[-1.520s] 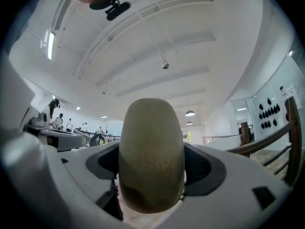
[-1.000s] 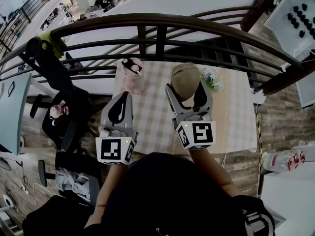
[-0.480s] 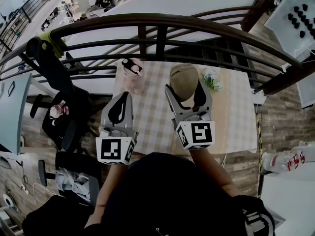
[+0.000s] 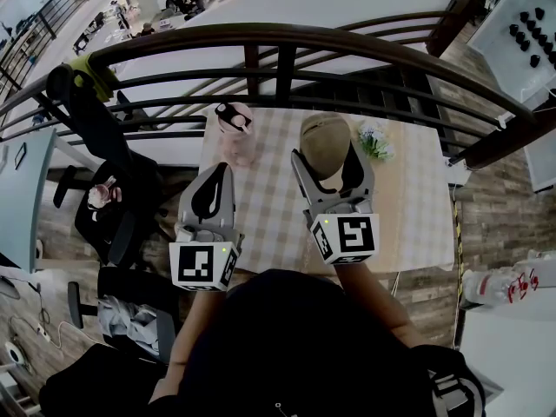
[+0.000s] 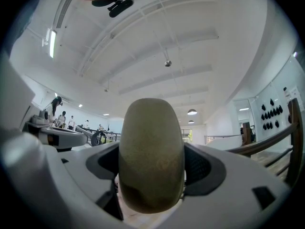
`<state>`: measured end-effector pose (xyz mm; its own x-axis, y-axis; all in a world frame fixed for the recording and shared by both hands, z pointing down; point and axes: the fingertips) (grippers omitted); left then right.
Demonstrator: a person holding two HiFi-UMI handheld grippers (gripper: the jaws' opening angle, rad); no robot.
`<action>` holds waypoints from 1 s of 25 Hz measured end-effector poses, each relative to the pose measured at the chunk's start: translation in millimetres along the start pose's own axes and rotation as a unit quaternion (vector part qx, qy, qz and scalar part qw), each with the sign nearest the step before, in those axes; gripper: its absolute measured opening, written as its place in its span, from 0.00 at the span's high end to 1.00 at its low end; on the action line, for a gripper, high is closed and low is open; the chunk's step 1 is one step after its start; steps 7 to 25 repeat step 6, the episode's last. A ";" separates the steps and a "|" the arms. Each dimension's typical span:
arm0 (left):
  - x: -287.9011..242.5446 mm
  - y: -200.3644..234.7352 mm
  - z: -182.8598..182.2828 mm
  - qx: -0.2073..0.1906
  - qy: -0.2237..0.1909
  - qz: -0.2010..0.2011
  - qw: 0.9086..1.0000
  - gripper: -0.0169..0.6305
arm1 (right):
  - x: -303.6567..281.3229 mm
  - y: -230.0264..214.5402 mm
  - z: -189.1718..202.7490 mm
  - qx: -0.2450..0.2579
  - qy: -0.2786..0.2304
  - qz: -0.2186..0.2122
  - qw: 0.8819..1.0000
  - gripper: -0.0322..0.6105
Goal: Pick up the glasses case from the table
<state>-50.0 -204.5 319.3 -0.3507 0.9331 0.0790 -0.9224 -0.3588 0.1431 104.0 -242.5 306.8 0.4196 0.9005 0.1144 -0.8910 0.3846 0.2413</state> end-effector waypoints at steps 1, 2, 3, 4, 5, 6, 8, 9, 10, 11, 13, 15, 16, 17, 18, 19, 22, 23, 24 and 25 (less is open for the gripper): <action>0.1 -0.2 0.3 0.000 0.000 0.001 1.000 0.96 | 0.1 0.0 0.4 -0.001 0.000 0.000 1.000 0.36; 0.0 -0.5 0.6 -0.001 0.000 0.002 1.000 0.96 | 0.1 0.0 0.7 -0.001 0.001 0.000 1.000 0.36; -0.2 -0.8 0.8 -0.002 0.000 0.003 1.000 0.96 | 0.1 -0.1 0.8 -0.002 0.001 -0.001 1.000 0.36; -0.3 -1.0 0.9 -0.003 0.000 0.004 1.000 0.96 | 0.1 -0.1 1.0 -0.002 0.001 -0.001 1.000 0.36; -0.5 -1.1 0.9 -0.003 0.000 0.005 1.000 0.96 | 0.1 -0.2 1.0 -0.002 0.001 -0.001 1.000 0.36; -0.6 -1.3 0.9 -0.003 0.000 0.005 1.000 0.96 | 0.1 -0.2 1.1 -0.002 0.002 -0.001 1.000 0.36; -0.6 -1.3 0.9 -0.003 0.000 0.005 1.000 0.96 | 0.1 -0.2 1.1 -0.002 0.002 -0.001 1.000 0.36; -0.6 -1.3 0.9 -0.003 0.000 0.005 1.000 0.96 | 0.1 -0.2 1.1 -0.002 0.002 -0.001 1.000 0.36; -0.6 -1.3 0.9 -0.003 0.000 0.005 1.000 0.96 | 0.1 -0.2 1.1 -0.002 0.002 -0.001 1.000 0.36; -0.6 -1.3 0.9 -0.003 0.000 0.005 1.000 0.96 | 0.1 -0.2 1.1 -0.002 0.002 -0.001 1.000 0.36; -0.6 -1.3 0.9 -0.003 0.000 0.005 1.000 0.96 | 0.1 -0.2 1.1 -0.002 0.002 -0.001 1.000 0.36; -0.6 -1.3 0.9 -0.003 0.000 0.005 1.000 0.96 | 0.1 -0.2 1.1 -0.002 0.002 -0.001 1.000 0.36; -0.6 -1.3 0.9 -0.003 0.000 0.005 1.000 0.96 | 0.1 -0.2 1.1 -0.002 0.002 -0.001 1.000 0.36; -0.6 -1.3 0.9 -0.003 0.000 0.005 1.000 0.96 | 0.1 -0.2 1.1 -0.002 0.002 -0.001 1.000 0.36; -0.6 -1.3 0.9 -0.003 0.000 0.005 1.000 0.96 | 0.1 -0.2 1.1 -0.002 0.002 -0.001 1.000 0.36; -0.6 -1.3 0.9 -0.003 0.000 0.005 1.000 0.96 | 0.1 -0.2 1.1 -0.002 0.002 -0.001 1.000 0.36; -0.6 -1.3 0.9 -0.003 0.000 0.005 1.000 0.96 | 0.1 -0.2 1.1 -0.002 0.002 -0.001 1.000 0.36; -0.6 -1.3 0.9 -0.003 0.000 0.005 1.000 0.96 | 0.1 -0.2 1.1 -0.002 0.002 -0.001 1.000 0.36; -0.6 -1.3 0.9 -0.003 0.000 0.005 1.000 0.96 | 0.1 -0.2 1.1 -0.002 0.002 -0.001 1.000 0.36; -0.6 -1.3 0.9 -0.003 0.000 0.005 1.000 0.96 | 0.1 -0.2 1.1 -0.002 0.002 -0.001 1.000 0.36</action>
Point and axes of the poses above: the fingertips, and each gripper's own axes: x backward along the fingers, y to its left, z out of its underside, and after that the axes turned 10 degrees about x, right-handed
